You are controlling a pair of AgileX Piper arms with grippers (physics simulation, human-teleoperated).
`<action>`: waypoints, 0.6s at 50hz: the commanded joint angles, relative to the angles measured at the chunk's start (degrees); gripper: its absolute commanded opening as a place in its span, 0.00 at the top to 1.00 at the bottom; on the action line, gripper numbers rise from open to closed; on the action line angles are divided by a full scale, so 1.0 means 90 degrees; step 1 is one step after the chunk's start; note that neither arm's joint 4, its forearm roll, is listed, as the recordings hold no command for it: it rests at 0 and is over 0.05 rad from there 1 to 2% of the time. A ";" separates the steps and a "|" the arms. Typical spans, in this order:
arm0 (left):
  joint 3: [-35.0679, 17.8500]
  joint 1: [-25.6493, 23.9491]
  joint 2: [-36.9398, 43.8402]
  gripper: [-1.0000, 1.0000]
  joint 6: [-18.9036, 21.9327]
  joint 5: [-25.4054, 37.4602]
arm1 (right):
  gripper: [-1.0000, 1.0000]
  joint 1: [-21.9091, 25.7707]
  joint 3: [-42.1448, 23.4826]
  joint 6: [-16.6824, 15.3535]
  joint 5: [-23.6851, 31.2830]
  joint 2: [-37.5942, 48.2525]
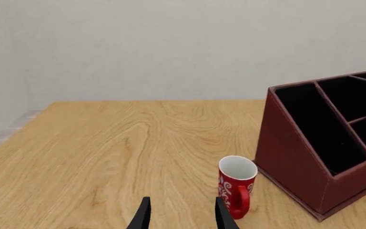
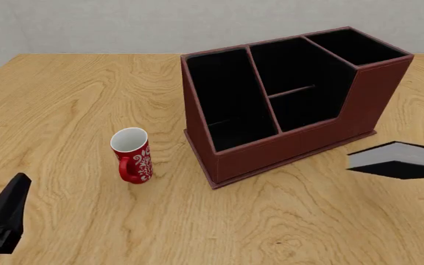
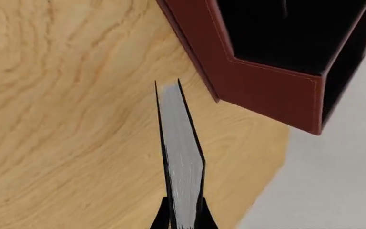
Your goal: Pick up the book and place it in the left compartment of the caddy.
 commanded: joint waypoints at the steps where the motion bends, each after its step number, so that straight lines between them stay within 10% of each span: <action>1: -0.0028 -0.0051 -0.0047 0.00 -0.0036 0.0019 | 1.00 0.0126 -0.0314 0.0701 0.1480 -0.0974; 4: -0.0043 -0.0062 -0.0050 0.00 -0.0045 0.0021 | 1.00 -0.0091 -0.0303 0.0694 0.1651 -0.1148; 14: -0.0249 -0.0065 -0.0014 0.00 -0.0028 0.0058 | 1.00 0.1240 -0.1255 0.3144 0.2572 -0.0775; 30: -0.0458 -0.0033 -0.0172 0.00 -0.0060 0.0357 | 1.00 0.2787 -0.1573 0.5364 0.2572 -0.0033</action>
